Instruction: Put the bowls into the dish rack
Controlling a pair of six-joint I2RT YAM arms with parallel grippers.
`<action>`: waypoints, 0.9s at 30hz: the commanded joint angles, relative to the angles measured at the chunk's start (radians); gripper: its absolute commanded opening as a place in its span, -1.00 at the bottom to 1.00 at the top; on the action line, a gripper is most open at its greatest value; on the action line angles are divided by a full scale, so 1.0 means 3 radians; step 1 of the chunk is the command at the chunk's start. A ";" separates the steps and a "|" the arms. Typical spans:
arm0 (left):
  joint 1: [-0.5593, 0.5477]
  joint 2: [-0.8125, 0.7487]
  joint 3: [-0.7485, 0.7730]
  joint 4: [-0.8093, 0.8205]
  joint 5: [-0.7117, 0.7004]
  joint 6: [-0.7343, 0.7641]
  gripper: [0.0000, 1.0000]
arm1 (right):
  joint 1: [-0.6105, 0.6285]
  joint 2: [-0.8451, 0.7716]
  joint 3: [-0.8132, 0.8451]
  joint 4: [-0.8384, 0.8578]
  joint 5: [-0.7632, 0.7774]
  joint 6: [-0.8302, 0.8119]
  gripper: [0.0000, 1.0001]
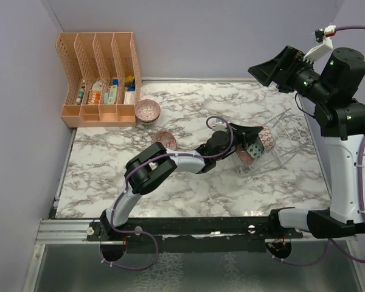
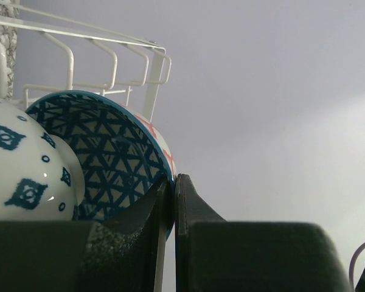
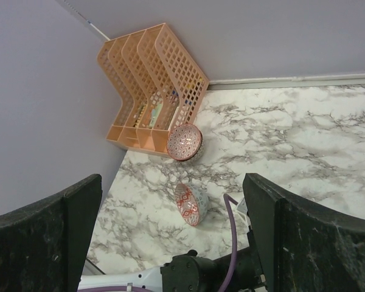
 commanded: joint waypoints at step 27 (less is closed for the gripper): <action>0.0035 -0.0208 0.0110 -0.0502 0.0429 0.0002 -0.21 | 0.0013 -0.0062 -0.0085 0.0004 -0.0036 -0.0029 0.99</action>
